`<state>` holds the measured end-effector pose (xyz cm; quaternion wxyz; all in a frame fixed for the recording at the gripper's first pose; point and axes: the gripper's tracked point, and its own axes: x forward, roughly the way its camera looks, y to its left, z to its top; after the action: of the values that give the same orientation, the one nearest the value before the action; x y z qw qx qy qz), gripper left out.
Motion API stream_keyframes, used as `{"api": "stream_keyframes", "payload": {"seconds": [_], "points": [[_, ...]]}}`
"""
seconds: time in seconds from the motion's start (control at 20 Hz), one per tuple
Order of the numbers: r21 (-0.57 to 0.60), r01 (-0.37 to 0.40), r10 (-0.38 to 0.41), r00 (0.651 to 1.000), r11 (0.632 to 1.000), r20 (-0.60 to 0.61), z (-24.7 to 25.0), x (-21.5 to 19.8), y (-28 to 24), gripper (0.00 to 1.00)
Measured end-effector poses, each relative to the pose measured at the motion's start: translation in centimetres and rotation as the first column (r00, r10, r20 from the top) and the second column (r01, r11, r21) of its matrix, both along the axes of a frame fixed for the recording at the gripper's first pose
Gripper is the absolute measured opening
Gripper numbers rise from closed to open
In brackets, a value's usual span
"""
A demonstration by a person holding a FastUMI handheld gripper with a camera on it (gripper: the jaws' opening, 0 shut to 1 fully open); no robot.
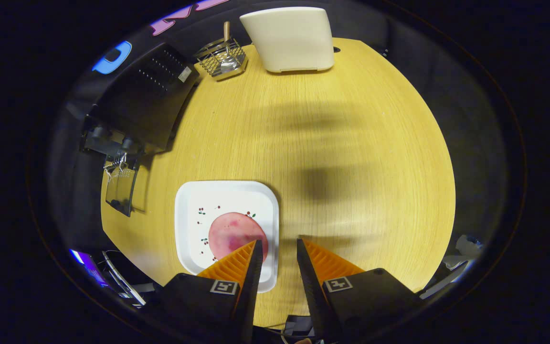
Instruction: Open the toaster oven, put the food inside, and close the toaster oven door.
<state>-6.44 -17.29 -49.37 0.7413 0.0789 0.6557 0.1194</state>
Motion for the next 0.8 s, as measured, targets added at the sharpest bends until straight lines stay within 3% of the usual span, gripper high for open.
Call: {"api": "stream_keyframes", "payload": {"seconds": [0.05,0.2,0.3,0.45,0.65,0.8], "points": [[-0.014,-0.016,0.016,1.000,1.000,0.005,-0.5,0.0,-0.2,0.51],[0.015,0.028,-0.027,0.999,0.999,-0.023,-1.0,0.7,-0.2,0.14],[0.077,0.035,-0.032,0.998,0.996,-0.045,-0.7,0.4,0.1,0.08],[0.135,0.127,-0.116,0.989,0.983,-0.086,-0.3,0.1,0.2,0.05],[0.248,0.261,-0.238,0.964,0.933,-0.121,1.2,0.0,0.3,0.05],[0.267,0.315,-0.291,0.948,0.911,-0.127,2.1,-0.7,0.3,0.05]]}}
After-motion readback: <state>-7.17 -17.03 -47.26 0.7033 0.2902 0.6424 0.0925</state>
